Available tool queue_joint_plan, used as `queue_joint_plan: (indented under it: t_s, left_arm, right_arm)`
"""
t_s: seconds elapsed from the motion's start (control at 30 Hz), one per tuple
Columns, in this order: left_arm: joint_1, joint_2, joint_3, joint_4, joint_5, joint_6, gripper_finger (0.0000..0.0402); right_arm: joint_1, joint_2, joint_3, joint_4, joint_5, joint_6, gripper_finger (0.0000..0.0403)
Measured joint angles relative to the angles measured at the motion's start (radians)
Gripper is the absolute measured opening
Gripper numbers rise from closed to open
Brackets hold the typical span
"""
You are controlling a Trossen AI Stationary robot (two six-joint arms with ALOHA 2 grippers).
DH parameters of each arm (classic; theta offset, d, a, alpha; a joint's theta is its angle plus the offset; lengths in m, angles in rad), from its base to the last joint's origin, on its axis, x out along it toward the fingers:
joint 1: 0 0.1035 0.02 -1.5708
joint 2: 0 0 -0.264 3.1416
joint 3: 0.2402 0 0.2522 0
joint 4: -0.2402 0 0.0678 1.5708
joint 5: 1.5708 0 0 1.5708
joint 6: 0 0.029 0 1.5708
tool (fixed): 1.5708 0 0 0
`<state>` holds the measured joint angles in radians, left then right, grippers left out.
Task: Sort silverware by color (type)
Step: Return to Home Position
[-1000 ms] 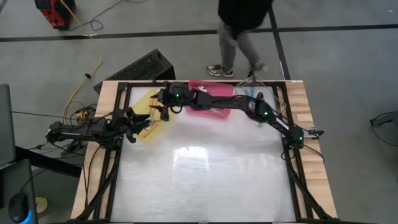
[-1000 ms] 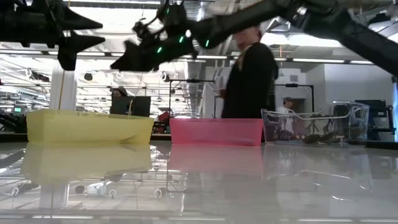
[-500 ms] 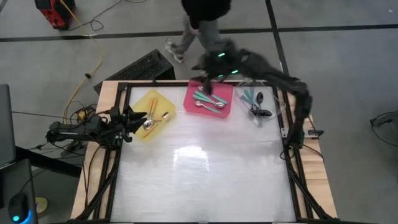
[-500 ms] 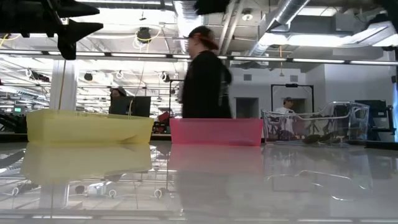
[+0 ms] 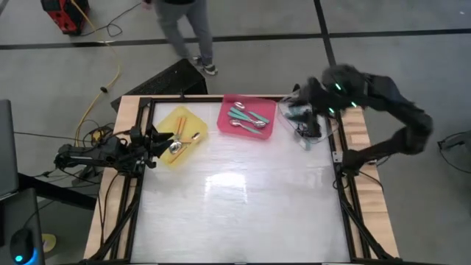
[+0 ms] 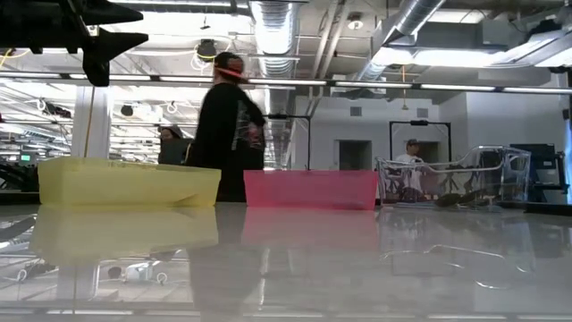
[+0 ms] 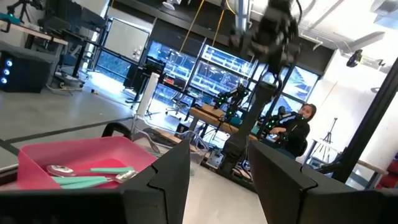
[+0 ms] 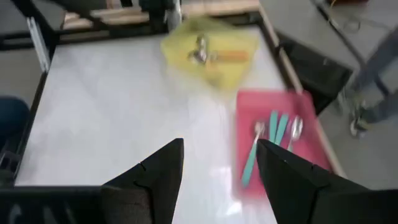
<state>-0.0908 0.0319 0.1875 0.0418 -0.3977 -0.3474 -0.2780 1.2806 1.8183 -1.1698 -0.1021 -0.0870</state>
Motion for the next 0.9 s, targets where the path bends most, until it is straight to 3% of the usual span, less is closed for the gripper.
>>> queue_joint_plan:
  t_s: [0.2, 0.43, 0.7, 0.9]
  left_arm:
    - [0.0, 0.0, 0.0, -0.002, 0.0, -0.014, 0.0148]
    - [0.0, 0.0, 0.0, -0.001, -0.022, -0.012, 0.0148]
    - [0.0, 0.0, 0.0, 0.033, -0.028, -0.03, 0.0148]
    - [0.0, 0.0, 0.002, 0.043, -0.037, -0.038, 0.0148]
  right_arm:
    - [0.158, -0.325, -0.39, 0.134, 0.168, 0.201, 0.0226]
    - [0.326, -0.624, -0.874, 0.647, 0.327, 0.295, 0.0226]
    - [0.391, -0.711, -1.284, 1.149, 0.432, 0.177, 0.0226]
    - [0.369, -0.715, -1.467, 1.473, 0.466, 0.115, 0.0226]
